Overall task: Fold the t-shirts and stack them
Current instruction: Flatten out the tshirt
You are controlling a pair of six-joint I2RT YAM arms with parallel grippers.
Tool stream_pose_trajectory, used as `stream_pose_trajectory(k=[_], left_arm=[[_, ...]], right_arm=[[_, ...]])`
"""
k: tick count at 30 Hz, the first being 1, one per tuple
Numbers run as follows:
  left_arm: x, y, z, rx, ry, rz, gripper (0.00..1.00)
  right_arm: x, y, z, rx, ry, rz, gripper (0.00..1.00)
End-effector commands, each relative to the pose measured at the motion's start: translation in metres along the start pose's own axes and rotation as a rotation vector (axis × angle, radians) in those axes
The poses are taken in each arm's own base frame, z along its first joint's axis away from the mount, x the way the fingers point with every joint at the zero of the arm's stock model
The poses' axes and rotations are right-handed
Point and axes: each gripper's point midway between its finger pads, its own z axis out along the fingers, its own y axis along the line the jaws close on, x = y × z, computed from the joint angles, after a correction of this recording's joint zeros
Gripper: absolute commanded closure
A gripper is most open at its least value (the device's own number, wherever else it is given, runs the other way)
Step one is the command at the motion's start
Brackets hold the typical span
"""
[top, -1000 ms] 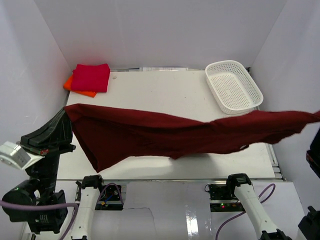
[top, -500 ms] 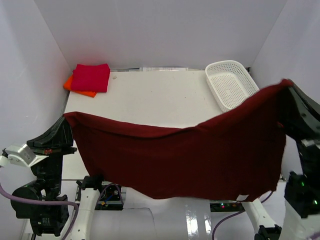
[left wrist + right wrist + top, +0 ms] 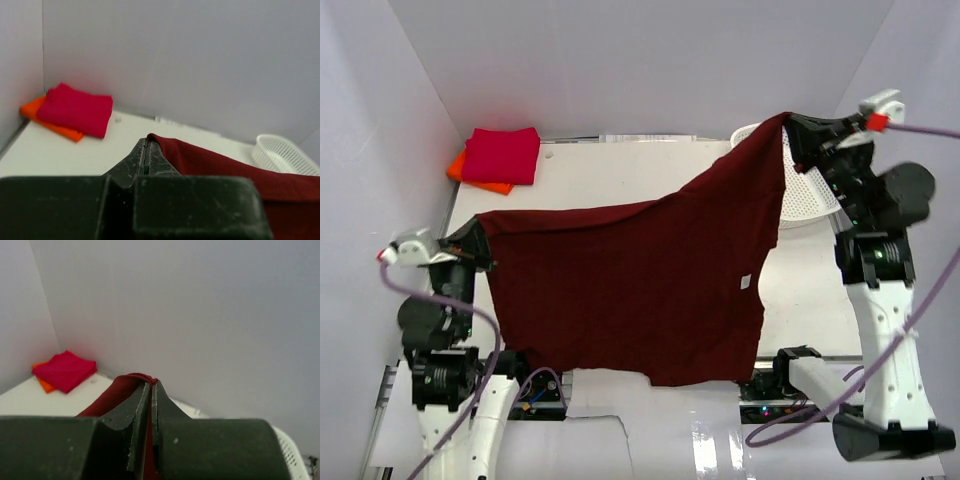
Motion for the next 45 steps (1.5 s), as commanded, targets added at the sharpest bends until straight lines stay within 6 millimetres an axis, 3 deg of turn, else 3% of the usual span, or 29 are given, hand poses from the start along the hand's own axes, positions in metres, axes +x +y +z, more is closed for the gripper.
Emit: stream_pose_trajectory(k=[1,3,5,7,8,11,13,14,15,17,18,19,20,21,22,24,25,26,30,31,32,34,35,39,40,42,44,45], left_arm=[[0.064,0.014,0.036,-0.036,0.155,0.006,1.0],[0.085,0.014,0.049,-0.018,0.183,-0.007,1.0],[0.121,0.022,0.062,-0.035,0.271,-0.017,1.0],[0.13,0.021,0.076,-0.036,0.304,-0.035,1.0],[0.151,0.027,0.085,-0.059,0.364,-0.034,1.0],[0.185,0.038,0.101,-0.099,0.434,-0.041,1.0],[0.202,0.043,0.108,-0.12,0.474,-0.043,1.0],[0.207,0.044,0.114,-0.123,0.483,-0.044,1.0],[0.224,0.05,0.121,-0.137,0.516,-0.041,1.0],[0.24,0.054,0.13,-0.15,0.548,-0.046,1.0],[0.259,0.058,0.135,-0.161,0.592,-0.049,1.0],[0.267,0.059,0.138,-0.161,0.61,-0.057,1.0],[0.273,0.058,0.143,-0.159,0.618,-0.068,1.0],[0.278,0.059,0.149,-0.164,0.625,-0.075,1.0],[0.299,0.065,0.15,-0.182,0.67,-0.079,1.0],[0.308,0.065,0.164,-0.183,0.684,-0.088,1.0],[0.33,0.066,0.164,-0.178,0.742,-0.102,1.0],[0.336,0.067,0.168,-0.179,0.754,-0.109,1.0],[0.365,0.072,0.187,-0.187,0.822,-0.118,1.0],[0.361,0.07,0.204,-0.183,0.808,-0.118,1.0],[0.38,0.076,0.201,-0.202,0.854,-0.117,1.0],[0.381,0.078,0.214,-0.207,0.849,-0.114,1.0],[0.391,0.083,0.214,-0.22,0.868,-0.115,1.0],[0.396,0.096,0.22,-0.271,0.863,-0.131,1.0],[0.399,0.097,0.22,-0.286,0.869,-0.139,1.0],[0.399,0.125,0.22,-0.354,0.88,-0.153,1.0],[0.4,0.133,0.218,-0.386,0.888,-0.166,1.0],[0.398,0.14,0.218,-0.401,0.885,-0.172,1.0]], right_arm=[[0.052,-0.018,0.035,-0.003,0.104,0.066,0.92],[0.087,-0.027,0.048,0.002,0.174,0.097,0.92],[0.111,-0.03,0.054,0.0,0.224,0.109,0.92],[0.149,-0.036,0.062,-0.002,0.309,0.138,0.92],[0.161,-0.036,0.064,-0.007,0.336,0.148,0.92],[0.227,-0.04,0.07,-0.011,0.463,0.197,0.92],[0.255,-0.039,0.07,-0.021,0.513,0.219,0.92],[0.278,-0.039,0.07,-0.026,0.556,0.236,0.92],[0.289,-0.04,0.071,-0.027,0.573,0.244,0.92],[0.308,-0.038,0.074,-0.036,0.61,0.262,0.92],[0.326,-0.04,0.078,-0.037,0.644,0.271,0.92],[0.335,-0.041,0.079,-0.041,0.664,0.275,0.92],[0.359,-0.041,0.079,-0.041,0.709,0.292,0.92],[0.366,-0.041,0.079,-0.047,0.73,0.295,0.92],[0.369,-0.044,0.085,-0.045,0.732,0.293,0.92],[0.4,-0.044,0.082,-0.042,0.8,0.317,0.92],[0.401,-0.048,0.09,-0.042,0.794,0.311,0.92],[0.417,-0.048,0.088,-0.038,0.824,0.321,0.92],[0.441,-0.059,0.098,-0.013,0.863,0.312,0.92],[0.446,-0.062,0.098,-0.004,0.879,0.304,0.92],[0.451,-0.066,0.105,0.002,0.876,0.296,0.92],[0.457,-0.072,0.11,0.023,0.878,0.284,0.92],[0.461,-0.075,0.114,0.028,0.873,0.281,0.92],[0.473,-0.083,0.125,0.055,0.868,0.274,0.92],[0.484,-0.084,0.125,0.055,0.882,0.281,0.92],[0.482,-0.087,0.137,0.061,0.86,0.28,0.92],[0.493,-0.088,0.14,0.065,0.868,0.281,0.92],[0.489,-0.09,0.147,0.074,0.854,0.269,0.92]])
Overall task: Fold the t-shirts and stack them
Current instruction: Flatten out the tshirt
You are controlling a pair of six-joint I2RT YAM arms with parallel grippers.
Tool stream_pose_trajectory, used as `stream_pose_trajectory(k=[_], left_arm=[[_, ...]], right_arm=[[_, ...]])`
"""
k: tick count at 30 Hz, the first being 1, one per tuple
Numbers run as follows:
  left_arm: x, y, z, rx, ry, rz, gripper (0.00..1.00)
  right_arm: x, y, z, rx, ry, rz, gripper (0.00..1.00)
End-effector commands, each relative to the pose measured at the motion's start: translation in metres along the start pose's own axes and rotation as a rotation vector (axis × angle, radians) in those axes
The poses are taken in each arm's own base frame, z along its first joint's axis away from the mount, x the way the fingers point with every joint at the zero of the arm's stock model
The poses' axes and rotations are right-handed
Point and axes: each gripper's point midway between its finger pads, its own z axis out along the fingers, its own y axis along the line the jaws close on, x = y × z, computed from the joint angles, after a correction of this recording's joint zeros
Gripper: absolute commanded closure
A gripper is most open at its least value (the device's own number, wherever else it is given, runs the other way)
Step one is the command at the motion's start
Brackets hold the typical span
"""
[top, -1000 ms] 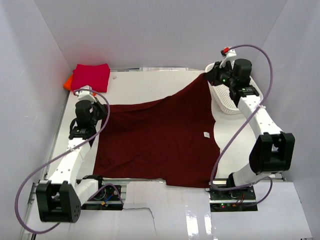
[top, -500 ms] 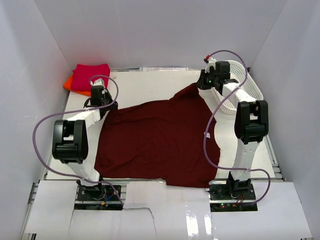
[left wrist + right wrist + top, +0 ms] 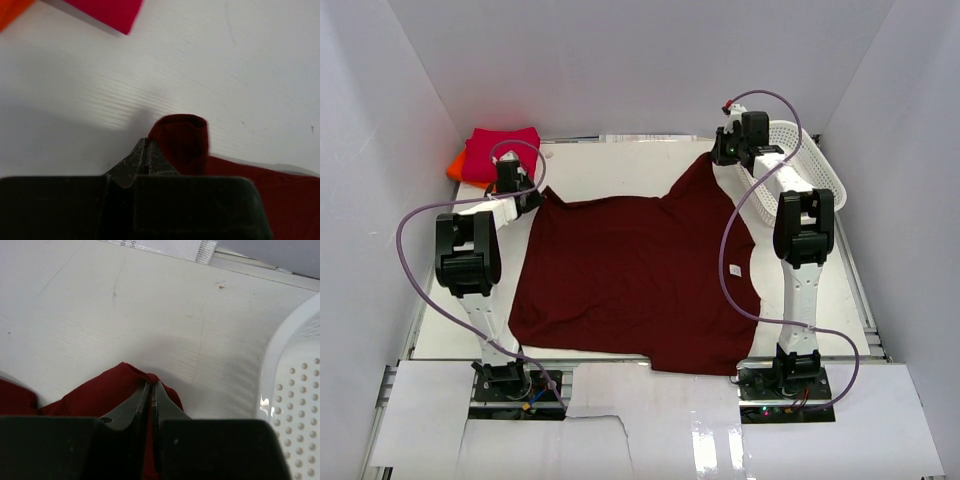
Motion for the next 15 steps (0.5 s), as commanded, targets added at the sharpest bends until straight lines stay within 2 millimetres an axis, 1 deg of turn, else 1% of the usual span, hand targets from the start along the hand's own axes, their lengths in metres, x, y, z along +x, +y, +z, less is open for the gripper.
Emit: stream_pose_trajectory(k=[1,2,3,5,6,7,8,9,10,11,15], left_arm=[[-0.024,0.019,-0.007,-0.047,-0.034,-0.064,1.0],[-0.022,0.023,-0.007,-0.055,-0.029,-0.073,1.0],[-0.023,0.032,-0.008,-0.069,-0.029,-0.087,1.0],[-0.026,0.039,-0.006,-0.075,-0.029,-0.098,1.0],[-0.026,0.043,-0.004,-0.077,-0.024,-0.107,1.0],[-0.021,0.046,0.001,-0.079,-0.008,-0.109,1.0],[-0.019,0.046,0.003,-0.069,0.004,-0.107,1.0],[-0.022,0.045,0.005,-0.06,0.003,-0.104,1.0],[-0.016,0.047,0.011,-0.062,0.024,-0.1,1.0],[-0.013,0.046,0.014,-0.054,0.039,-0.096,1.0],[-0.008,0.046,0.025,-0.05,0.069,-0.097,1.0]], right_arm=[[-0.02,0.001,0.01,0.023,-0.042,-0.017,0.92],[-0.021,0.0,0.012,0.027,-0.045,-0.019,0.92],[-0.023,-0.003,0.014,0.041,-0.05,-0.014,0.92],[-0.022,-0.002,0.021,0.032,-0.05,-0.01,0.92],[-0.022,-0.001,0.023,0.029,-0.05,-0.005,0.92],[-0.021,-0.001,0.027,0.025,-0.05,-0.003,0.92],[-0.021,0.0,0.029,0.02,-0.049,-0.002,0.92],[-0.02,0.001,0.032,0.017,-0.047,-0.002,0.92],[-0.019,0.001,0.034,0.018,-0.048,-0.004,0.92],[-0.017,0.002,0.035,0.018,-0.045,-0.004,0.92],[-0.012,0.004,0.04,0.007,-0.041,-0.002,0.92]])
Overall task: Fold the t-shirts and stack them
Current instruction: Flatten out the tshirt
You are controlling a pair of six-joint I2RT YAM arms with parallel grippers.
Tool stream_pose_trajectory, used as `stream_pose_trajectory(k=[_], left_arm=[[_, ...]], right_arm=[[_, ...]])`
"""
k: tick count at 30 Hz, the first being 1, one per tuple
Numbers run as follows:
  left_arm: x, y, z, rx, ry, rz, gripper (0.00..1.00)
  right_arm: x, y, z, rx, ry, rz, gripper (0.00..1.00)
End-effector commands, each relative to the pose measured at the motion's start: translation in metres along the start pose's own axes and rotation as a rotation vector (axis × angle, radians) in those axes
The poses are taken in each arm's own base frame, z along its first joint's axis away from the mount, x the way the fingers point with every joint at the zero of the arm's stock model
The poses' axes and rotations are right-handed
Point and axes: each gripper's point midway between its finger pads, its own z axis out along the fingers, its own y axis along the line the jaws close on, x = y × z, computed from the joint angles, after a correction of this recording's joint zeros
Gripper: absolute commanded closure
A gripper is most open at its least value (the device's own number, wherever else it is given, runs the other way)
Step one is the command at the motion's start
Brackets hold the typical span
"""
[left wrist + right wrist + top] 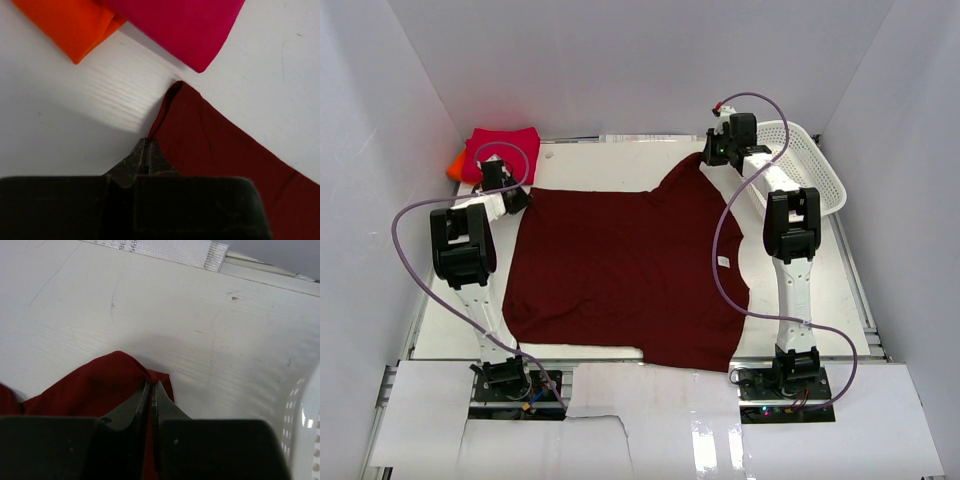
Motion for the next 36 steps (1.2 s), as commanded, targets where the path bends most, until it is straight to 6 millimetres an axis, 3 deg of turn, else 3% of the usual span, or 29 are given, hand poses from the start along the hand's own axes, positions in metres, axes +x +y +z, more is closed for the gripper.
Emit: stream_pose_trajectory(k=[1,9,10,11,12,14,18,22,24,26,36], left_arm=[[0.001,-0.004,0.004,0.014,0.031,0.006,1.0],[0.01,-0.003,0.009,0.016,0.066,0.01,1.0],[0.009,-0.002,0.008,0.009,0.066,0.009,0.93],[0.009,0.0,0.008,0.001,0.066,0.008,0.78],[0.008,0.002,0.007,-0.009,0.065,0.007,0.73],[0.005,0.004,0.004,-0.021,0.054,0.004,0.63],[-0.019,0.006,-0.004,0.002,0.008,-0.009,0.57],[-0.038,-0.002,0.002,0.051,0.005,0.026,0.55],[-0.03,0.006,0.014,0.041,0.057,0.029,0.55],[-0.039,0.008,0.02,0.039,0.049,0.025,0.57],[-0.043,-0.006,0.035,0.107,0.058,0.119,0.57]], right_arm=[[-0.019,0.006,0.002,-0.01,-0.05,-0.014,0.92],[-0.016,0.018,0.006,-0.043,-0.044,-0.03,0.92],[-0.016,0.018,0.007,-0.043,-0.046,-0.034,0.92],[-0.016,0.019,0.007,-0.043,-0.046,-0.032,0.92],[-0.017,0.019,0.007,-0.048,-0.048,-0.034,0.92],[-0.017,0.021,0.007,-0.051,-0.048,-0.034,0.92],[-0.018,0.024,0.008,-0.059,-0.05,-0.037,0.92],[-0.022,0.026,0.008,-0.069,-0.057,-0.036,0.92],[-0.022,0.029,0.009,-0.073,-0.057,-0.039,0.92],[-0.024,0.03,0.008,-0.076,-0.06,-0.042,0.92],[-0.025,0.03,0.007,-0.071,-0.052,-0.055,0.92]])
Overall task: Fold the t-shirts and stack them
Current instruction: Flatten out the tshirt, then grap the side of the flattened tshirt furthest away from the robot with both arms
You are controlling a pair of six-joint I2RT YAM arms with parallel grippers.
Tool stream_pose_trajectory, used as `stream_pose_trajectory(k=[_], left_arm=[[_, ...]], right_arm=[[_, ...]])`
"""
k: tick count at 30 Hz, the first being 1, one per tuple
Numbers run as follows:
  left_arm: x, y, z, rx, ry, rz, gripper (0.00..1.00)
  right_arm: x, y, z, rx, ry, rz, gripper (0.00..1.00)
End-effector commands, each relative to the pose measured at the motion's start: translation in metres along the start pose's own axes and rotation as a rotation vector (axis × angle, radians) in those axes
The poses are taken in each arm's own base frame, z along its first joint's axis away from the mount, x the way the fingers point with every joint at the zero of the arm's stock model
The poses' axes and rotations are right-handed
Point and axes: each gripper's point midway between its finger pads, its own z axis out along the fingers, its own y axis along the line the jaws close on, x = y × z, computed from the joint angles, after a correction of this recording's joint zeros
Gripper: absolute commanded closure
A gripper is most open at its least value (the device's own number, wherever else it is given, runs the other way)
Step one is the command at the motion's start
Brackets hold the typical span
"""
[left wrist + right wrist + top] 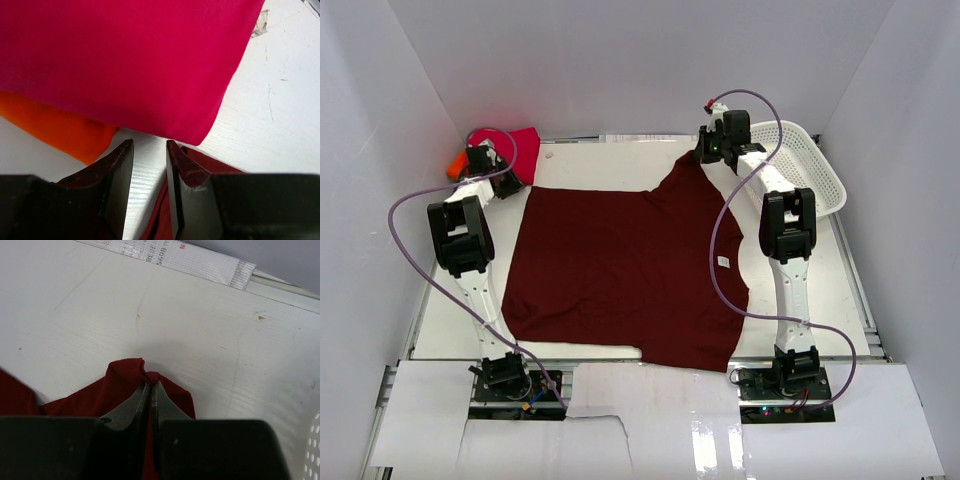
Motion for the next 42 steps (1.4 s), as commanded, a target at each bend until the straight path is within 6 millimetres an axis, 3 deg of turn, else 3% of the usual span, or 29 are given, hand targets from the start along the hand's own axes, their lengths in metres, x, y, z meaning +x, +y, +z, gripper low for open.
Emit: stream_pose_trajectory(k=[1,19,36,42], left_arm=[[0.008,-0.007,-0.001,0.016,0.042,0.069,0.57],[0.028,-0.046,-0.012,0.123,0.076,0.172,0.41],[0.058,-0.045,0.001,0.048,0.139,0.26,0.48],[0.066,-0.044,0.01,0.054,0.175,0.258,0.85]], right_arm=[[-0.018,0.004,0.0,-0.012,-0.037,-0.027,0.92],[-0.019,0.01,0.001,-0.02,-0.034,-0.021,0.92],[-0.018,0.011,0.0,-0.021,-0.019,-0.018,0.92],[-0.011,0.012,-0.001,-0.021,0.008,-0.028,0.92]])
